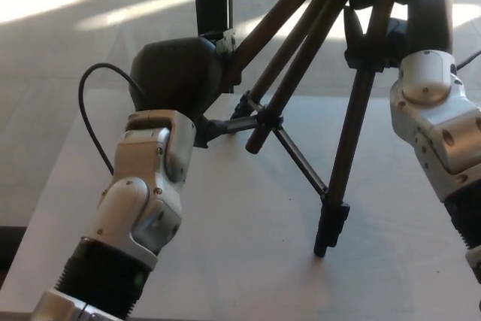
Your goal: Use both hands of the robot to pick up the tripod lying in the middle of the desk and make it stand upright on the desk
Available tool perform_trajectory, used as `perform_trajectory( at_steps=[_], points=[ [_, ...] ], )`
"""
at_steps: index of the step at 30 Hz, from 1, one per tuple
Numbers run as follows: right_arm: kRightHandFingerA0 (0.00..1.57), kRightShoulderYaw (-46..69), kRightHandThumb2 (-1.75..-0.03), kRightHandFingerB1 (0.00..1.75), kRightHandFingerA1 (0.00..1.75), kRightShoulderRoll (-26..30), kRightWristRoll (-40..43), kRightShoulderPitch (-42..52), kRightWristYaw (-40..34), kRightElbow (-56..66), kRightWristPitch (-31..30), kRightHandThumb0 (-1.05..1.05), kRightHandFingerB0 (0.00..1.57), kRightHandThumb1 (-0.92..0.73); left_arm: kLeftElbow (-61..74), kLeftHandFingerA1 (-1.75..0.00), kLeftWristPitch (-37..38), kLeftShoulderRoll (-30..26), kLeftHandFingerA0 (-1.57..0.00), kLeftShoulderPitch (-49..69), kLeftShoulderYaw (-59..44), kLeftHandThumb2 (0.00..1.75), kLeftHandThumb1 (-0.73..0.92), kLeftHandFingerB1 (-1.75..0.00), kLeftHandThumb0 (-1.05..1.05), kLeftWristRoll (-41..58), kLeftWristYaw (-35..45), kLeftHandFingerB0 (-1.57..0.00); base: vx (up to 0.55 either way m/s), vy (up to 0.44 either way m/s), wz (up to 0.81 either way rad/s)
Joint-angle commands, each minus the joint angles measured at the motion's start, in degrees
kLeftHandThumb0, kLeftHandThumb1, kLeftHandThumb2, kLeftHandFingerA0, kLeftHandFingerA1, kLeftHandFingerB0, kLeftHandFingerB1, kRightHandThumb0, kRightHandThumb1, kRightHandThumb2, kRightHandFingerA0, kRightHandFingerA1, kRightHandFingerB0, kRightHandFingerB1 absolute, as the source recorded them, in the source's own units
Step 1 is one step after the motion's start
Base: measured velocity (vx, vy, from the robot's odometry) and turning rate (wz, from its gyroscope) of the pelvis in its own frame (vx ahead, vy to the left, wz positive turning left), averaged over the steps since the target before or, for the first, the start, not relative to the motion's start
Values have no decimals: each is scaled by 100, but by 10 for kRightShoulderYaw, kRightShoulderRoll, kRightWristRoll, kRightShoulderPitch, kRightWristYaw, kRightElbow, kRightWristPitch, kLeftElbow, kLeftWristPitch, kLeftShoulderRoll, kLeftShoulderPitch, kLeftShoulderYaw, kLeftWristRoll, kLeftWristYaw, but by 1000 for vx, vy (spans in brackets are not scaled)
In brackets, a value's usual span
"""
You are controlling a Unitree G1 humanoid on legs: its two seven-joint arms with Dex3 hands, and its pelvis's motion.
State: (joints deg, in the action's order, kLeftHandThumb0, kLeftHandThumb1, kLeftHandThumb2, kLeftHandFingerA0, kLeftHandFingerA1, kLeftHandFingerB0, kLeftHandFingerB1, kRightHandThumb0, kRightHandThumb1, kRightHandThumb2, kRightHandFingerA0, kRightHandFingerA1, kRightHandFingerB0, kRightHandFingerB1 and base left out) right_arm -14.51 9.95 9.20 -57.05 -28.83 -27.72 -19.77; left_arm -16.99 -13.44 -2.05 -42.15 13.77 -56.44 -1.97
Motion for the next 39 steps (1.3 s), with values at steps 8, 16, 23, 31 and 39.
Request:
perform_trajectory(
  at_steps=[8, 16, 23, 31, 39],
  points=[
    [97, -121, -136, 153, 173, 86, -233, -81, 39, 85, 152, -21, 86, -40, 7, -169, -42, 2, -81, 91, 11, 66, 61, -128, -15, 24, -22, -71, 0, 0, 0],
    [104, -141, -140, 146, 172, 90, -232, -66, 46, 72, 180, -30, 94, -36, 18, -172, -40, -3, -82, 106, 15, 73, 57, -140, -12, 29, -29, -73, 0, 0, 0],
    [103, -162, -140, 155, 175, 83, -228, -35, 63, 83, 189, -22, 88, -43, 28, -171, -42, 15, -83, 127, 8, 80, 58, -146, -11, 55, -34, -70, 0, 0, 0],
    [99, -207, -127, 158, 175, 79, -258, -1, 49, 81, 210, -26, 84, -48, 31, -140, -59, 38, -89, 155, 10, 74, 57, -88, -17, 58, -54, -78, 0, 0, 0],
    [97, -209, -132, 155, 175, 78, -252, 36, 56, 91, 196, -21, 84, -45, 39, -175, -62, 26, -79, 162, 9, 66, 66, -143, -14, 65, -39, -65, 0, 0, 0]
  ],
)
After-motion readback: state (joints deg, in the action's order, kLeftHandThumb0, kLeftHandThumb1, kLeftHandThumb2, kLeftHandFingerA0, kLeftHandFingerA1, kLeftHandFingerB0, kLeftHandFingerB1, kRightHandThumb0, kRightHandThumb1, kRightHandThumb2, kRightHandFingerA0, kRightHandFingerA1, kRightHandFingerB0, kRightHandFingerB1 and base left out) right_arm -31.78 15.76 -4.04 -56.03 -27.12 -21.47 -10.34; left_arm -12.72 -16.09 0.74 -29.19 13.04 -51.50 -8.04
